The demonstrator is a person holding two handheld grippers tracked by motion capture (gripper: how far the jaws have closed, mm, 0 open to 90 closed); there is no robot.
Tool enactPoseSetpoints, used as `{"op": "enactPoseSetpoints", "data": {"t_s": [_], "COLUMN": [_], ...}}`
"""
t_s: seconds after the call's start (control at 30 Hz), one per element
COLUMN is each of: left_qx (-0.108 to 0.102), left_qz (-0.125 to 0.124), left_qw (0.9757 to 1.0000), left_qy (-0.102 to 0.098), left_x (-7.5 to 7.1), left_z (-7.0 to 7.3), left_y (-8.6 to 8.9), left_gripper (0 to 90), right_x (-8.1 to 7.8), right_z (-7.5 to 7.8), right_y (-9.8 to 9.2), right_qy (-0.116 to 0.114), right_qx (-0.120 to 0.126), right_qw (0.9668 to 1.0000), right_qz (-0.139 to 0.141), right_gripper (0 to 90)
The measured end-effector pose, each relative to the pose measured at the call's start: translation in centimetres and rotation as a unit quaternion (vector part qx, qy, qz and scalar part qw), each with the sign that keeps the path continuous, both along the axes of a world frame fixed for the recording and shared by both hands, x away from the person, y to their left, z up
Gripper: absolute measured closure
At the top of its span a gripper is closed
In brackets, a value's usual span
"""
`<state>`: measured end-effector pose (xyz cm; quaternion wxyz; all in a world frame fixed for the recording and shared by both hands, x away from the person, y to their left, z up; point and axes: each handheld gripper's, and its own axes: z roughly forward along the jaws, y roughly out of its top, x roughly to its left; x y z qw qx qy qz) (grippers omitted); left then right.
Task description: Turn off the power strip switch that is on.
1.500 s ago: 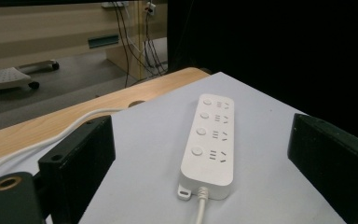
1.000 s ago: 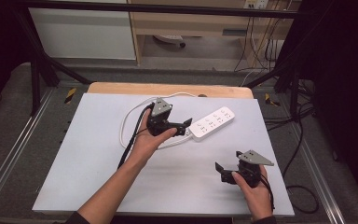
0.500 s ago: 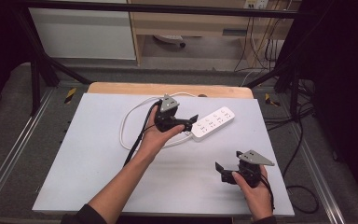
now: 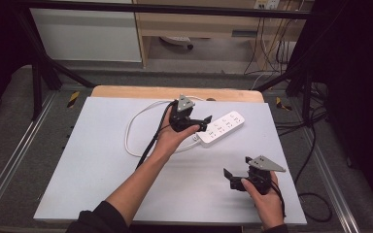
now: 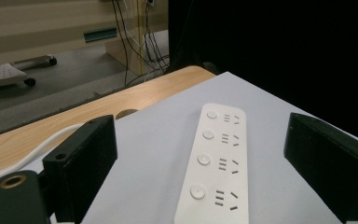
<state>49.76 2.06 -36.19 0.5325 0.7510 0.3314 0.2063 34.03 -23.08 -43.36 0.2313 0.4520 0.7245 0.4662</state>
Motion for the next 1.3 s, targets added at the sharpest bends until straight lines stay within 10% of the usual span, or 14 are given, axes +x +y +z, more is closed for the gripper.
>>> {"op": "enactPoseSetpoints", "data": {"t_s": [1.03, 1.3], "left_qx": [0.018, 0.026], "left_qz": [-0.004, -0.004], "left_qw": [0.9997, 0.9994], "left_qy": [0.015, 0.021], "left_x": [0.5, 1.0], "left_z": [-0.7, -1.8], "left_y": [-1.0, -1.5], "left_gripper": [11.5, 38.9], "right_x": [0.1, 0.1], "right_z": [0.0, -0.1], "right_y": [0.3, 0.6], "right_qy": [0.003, 0.0], "right_qx": [0.0, -0.003], "right_qw": [1.0, 1.0], "right_qz": [0.005, 0.006], "right_gripper": [4.3, 6.4]}}
